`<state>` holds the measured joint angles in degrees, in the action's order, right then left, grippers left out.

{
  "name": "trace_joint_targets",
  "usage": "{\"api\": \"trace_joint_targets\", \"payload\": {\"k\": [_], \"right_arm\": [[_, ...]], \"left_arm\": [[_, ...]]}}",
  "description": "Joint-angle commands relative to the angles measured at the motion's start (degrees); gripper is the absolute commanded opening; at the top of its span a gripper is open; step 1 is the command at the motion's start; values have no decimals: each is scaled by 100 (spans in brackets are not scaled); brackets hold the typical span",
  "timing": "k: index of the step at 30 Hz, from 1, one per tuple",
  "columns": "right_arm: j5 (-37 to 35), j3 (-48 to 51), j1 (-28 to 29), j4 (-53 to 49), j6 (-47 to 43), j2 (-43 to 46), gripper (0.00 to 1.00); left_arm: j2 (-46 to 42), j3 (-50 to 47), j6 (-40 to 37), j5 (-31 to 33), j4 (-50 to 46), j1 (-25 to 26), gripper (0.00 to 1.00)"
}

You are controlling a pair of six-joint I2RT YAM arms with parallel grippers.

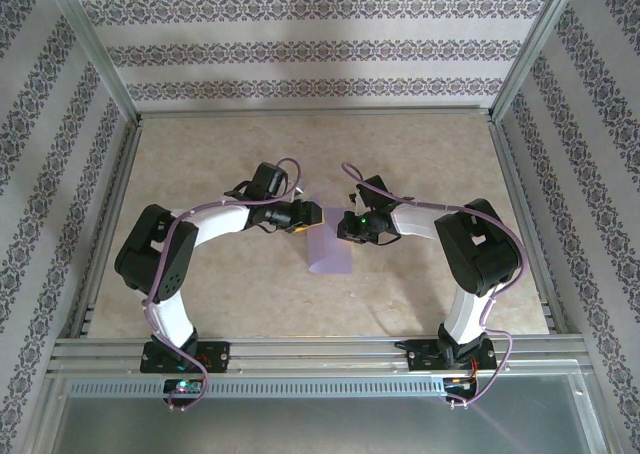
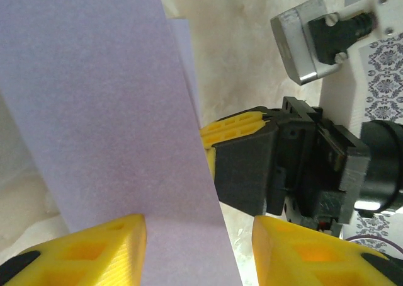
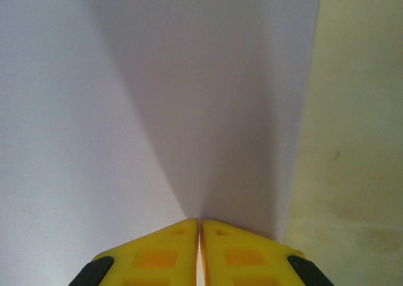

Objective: Fold a paper plane with a square sheet of paper (fold left side to right side)
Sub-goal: First fold in half a square sheet of paper at the center of the table.

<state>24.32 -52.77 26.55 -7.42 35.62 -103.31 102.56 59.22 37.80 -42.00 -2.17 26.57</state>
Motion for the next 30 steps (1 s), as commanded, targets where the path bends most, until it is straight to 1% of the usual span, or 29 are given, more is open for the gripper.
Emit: {"api": "trace_joint_targets", "payload": {"k": [1, 6, 9, 15, 16, 19, 22, 24, 30], "right_arm": [[-77, 30, 99, -97, -139, -128, 14], [-32, 30, 96, -17, -115, -76, 14], [-41, 31, 105, 10, -111, -8, 14], [-41, -4, 105, 27, -107, 65, 13], [-41, -10, 105, 25, -104, 72, 12], [-40, -22, 105, 39, -94, 91, 12], [-73, -47, 105, 27, -98, 173, 12], [-127, -40, 92, 19, -103, 259, 13], [-216, 67, -82, -40, -162, 672, 20]], "left_arm": [[167, 182, 27, -103, 95, 124, 48], [291, 253, -7, -48, 58, 182, 47], [342, 295, -75, 54, -52, 208, 42], [502, 371, -148, 186, -218, 261, 17], [524, 397, -166, 223, -267, 277, 13], [571, 450, -229, 297, -372, 318, 6], [591, 455, -216, 298, -345, 326, 3], [598, 451, -216, 311, -353, 334, 2], [609, 463, -229, 324, -374, 347, 1]]}}
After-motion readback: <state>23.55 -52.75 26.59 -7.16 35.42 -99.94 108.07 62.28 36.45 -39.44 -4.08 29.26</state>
